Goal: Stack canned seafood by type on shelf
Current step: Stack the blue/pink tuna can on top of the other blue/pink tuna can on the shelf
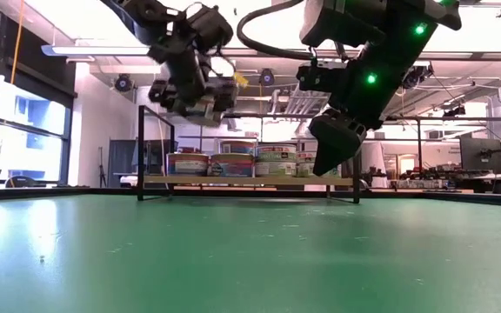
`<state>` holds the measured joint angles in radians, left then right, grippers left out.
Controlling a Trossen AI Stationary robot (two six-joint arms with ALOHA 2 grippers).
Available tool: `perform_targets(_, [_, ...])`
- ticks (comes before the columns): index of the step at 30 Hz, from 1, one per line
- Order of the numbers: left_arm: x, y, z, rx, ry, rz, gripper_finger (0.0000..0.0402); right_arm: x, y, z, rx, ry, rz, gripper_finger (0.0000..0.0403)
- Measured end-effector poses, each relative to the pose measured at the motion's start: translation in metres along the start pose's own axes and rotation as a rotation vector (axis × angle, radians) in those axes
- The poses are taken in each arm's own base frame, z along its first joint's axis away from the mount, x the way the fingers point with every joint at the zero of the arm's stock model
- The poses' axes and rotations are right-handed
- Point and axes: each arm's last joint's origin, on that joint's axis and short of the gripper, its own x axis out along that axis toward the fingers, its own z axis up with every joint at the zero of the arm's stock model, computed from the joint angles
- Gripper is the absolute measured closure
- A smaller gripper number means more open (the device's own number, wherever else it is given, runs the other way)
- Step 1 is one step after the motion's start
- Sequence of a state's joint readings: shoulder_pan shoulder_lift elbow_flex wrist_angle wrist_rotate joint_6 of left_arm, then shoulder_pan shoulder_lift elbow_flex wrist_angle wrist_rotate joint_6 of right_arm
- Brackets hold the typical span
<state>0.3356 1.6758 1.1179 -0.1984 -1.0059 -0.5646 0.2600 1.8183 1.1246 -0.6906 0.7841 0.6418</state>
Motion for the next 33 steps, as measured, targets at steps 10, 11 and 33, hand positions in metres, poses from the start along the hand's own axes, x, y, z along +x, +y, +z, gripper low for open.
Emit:
perform_targets(10, [-0.020,-0.008,0.038,0.329,0.007,-0.038,0.0047,0.000,0.000,0.000,-0.013,-0.001,0.001,0.0036])
perform_targets(11, [-0.021,-0.008,0.041,0.370,0.019,-0.045,0.0047,0.000,0.000,0.000,-0.012,-0.001,0.002,0.0036])
perform_targets(33, [-0.075,-0.023,-0.009,0.226,0.004,-0.086,0.0047,-0.001,0.001,0.001,-0.006,-0.009,0.009,0.0036])
